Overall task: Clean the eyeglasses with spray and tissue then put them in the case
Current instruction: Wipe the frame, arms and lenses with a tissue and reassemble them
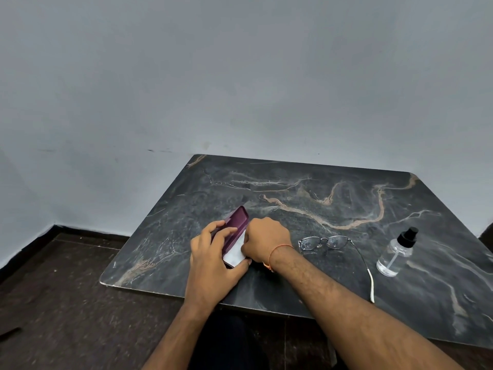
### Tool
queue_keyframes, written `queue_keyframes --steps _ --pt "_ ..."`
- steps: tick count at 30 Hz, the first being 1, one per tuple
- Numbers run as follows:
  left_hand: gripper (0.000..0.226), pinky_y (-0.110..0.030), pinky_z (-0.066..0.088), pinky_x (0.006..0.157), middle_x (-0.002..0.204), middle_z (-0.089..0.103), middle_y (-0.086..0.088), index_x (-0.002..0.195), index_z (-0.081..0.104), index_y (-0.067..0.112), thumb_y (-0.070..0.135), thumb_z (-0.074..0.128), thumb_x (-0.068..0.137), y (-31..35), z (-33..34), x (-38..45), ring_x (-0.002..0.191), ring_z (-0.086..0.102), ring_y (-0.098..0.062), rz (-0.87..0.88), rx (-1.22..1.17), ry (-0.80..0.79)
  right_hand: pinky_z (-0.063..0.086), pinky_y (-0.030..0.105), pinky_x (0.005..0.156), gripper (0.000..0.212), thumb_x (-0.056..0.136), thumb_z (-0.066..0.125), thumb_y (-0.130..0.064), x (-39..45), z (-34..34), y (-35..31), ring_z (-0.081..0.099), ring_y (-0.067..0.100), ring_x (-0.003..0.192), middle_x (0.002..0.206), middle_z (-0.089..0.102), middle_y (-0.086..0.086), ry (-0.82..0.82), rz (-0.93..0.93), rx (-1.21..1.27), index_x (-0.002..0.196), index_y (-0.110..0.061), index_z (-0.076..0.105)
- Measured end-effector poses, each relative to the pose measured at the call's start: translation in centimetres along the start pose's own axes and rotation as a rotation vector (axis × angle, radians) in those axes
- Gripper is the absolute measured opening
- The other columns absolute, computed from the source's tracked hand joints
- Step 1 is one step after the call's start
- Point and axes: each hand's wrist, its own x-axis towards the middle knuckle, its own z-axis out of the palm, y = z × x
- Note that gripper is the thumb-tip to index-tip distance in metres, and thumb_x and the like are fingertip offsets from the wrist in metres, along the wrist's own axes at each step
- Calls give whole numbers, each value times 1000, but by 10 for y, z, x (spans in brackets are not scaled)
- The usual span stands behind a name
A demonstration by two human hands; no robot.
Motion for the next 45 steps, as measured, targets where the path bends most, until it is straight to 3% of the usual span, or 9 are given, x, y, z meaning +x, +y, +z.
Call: queue_keyframes --steps 7,12,16,20,25,30,34,38,45 --pt "76 -36 45 111 153 41 25 140 60 39 53 92 72 1 -3 0 133 37 -10 -18 -17 -13 51 26 67 13 74 67 -39 -13 -8 16 72 17 86 83 78 -10 84 -9 281 76 -31 77" --pt "77 -34 43 110 150 38 29 140 60 39 54 92 71 2 -2 1 131 38 -11 -55 -31 -34 48 22 61 12 72 72 -36 -33 -27 41 61 1 61 57 66 -19 163 -11 552 61 -34 72" --pt "73 -48 47 114 155 41 20 141 59 37 62 84 77 3 -2 1 137 42 -19 -99 45 -56 45 14 59 8 78 76 -26 -60 -46 69 58 -4 58 63 70 -16 242 12 723 69 -24 78" --pt "69 -57 41 115 160 40 16 145 57 40 73 72 85 9 -2 1 146 39 -22 -150 148 -100 51 21 69 11 82 75 -25 -88 -61 96 62 -3 66 76 76 -13 283 37 831 72 -21 77" --pt "56 -62 35 116 160 45 14 141 60 42 69 66 93 16 -2 -3 149 38 -22 -148 218 -76 46 23 63 15 86 75 -25 -117 -76 126 62 -3 63 70 74 -15 307 59 875 71 -22 76" --pt "22 -47 41 105 123 67 29 113 72 44 53 61 96 51 -4 -15 120 60 -6 -34 -7 82 46 18 62 13 86 76 -23 -143 -83 143 60 -4 62 71 75 -13 345 21 852 74 -21 78" --pt "10 -13 52 85 100 81 24 103 79 41 42 70 104 112 -4 -18 99 75 1 -45 -398 -255 41 13 60 9 84 77 -25 -154 -82 147 56 -3 58 64 69 -17 325 -35 756 74 -26 78" --pt "55 -34 52 76 84 78 -6 94 84 28 76 56 90 142 -1 -16 76 65 -7 -47 -495 -474 45 16 64 7 83 76 -32 -166 -81 146 61 -1 65 71 73 -13 314 -75 646 76 -31 76" --pt "14 -24 52 75 88 83 -4 88 86 29 30 78 99 168 -8 -14 79 66 -10 -106 -635 -521 56 25 68 6 82 75 -39 -178 -89 147 68 3 71 72 73 -10 327 -137 597 79 -34 76"
